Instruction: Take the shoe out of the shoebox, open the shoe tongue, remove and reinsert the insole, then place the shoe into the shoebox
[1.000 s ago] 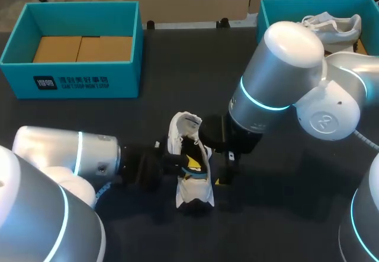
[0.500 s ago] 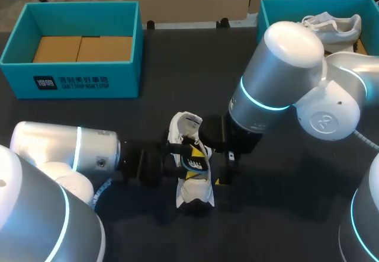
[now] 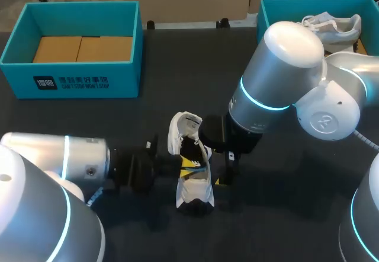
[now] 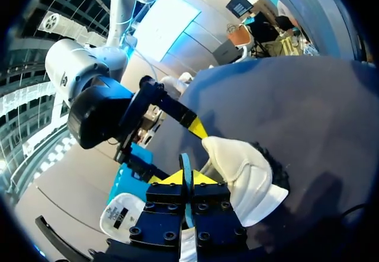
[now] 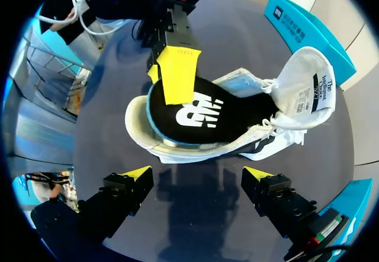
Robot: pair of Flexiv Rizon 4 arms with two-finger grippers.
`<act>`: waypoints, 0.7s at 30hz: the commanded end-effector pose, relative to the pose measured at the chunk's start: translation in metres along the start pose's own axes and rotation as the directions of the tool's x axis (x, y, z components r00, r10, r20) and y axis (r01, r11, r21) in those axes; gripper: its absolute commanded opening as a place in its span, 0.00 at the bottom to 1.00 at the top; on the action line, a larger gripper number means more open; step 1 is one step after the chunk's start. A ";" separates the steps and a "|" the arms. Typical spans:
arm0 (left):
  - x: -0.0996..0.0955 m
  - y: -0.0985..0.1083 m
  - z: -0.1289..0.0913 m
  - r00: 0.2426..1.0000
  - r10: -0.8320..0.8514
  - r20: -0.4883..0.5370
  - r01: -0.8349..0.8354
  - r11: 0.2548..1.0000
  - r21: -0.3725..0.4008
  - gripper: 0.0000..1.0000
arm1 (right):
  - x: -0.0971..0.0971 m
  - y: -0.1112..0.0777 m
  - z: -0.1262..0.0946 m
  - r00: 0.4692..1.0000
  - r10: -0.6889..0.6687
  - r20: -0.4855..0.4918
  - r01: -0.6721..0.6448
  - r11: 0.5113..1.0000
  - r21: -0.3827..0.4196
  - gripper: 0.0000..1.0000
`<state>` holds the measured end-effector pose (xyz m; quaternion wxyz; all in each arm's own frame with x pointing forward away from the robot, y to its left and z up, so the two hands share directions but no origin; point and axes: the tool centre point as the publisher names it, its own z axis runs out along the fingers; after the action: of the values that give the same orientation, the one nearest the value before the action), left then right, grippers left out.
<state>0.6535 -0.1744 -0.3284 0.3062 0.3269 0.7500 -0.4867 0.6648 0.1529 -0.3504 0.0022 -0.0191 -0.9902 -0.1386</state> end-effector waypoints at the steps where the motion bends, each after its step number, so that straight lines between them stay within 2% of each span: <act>1: 0.008 0.007 0.015 0.999 0.011 0.032 -0.010 1.000 -0.029 0.00 | 0.001 0.000 0.002 1.000 0.000 0.003 0.000 1.000 -0.001 1.00; 7: 0.011 0.021 0.022 0.999 0.021 0.030 -0.019 0.997 -0.076 0.00 | 0.001 0.000 0.002 1.000 0.000 0.003 0.000 1.000 -0.001 1.00; 13: 0.006 0.016 0.013 0.997 -0.078 0.016 0.079 0.996 -0.038 0.00 | 0.001 0.000 0.002 1.000 0.000 0.003 0.000 1.000 -0.001 1.00; 14: 0.005 0.015 0.010 0.996 -0.090 0.010 0.090 0.995 -0.036 0.06 | 0.001 0.000 0.002 1.000 0.000 0.003 0.000 1.000 -0.001 1.00; 15: 0.004 0.013 0.007 0.996 -0.094 0.006 0.095 0.995 -0.032 0.20 | 0.001 0.000 0.002 1.000 0.000 0.003 0.000 1.000 -0.001 1.00; 17: 0.003 0.011 0.001 0.994 -0.108 -0.008 0.108 0.994 -0.029 0.33 | 0.001 0.000 0.002 1.000 0.000 0.003 0.000 1.000 -0.001 1.00; 18: 0.002 0.009 -0.002 0.994 -0.112 -0.015 0.112 0.993 -0.028 0.44 | 0.001 0.000 0.002 1.000 0.000 0.003 0.000 1.000 -0.001 1.00; 21: -0.002 0.004 -0.011 0.992 -0.123 -0.028 0.122 0.992 -0.021 0.48 | 0.001 0.000 0.002 1.000 0.000 0.003 0.000 1.000 -0.001 1.00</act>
<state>0.6601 -0.1781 -0.3375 0.2804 0.2767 0.7742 -0.4954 0.6647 0.1529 -0.3504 0.0023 -0.0191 -0.9902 -0.1386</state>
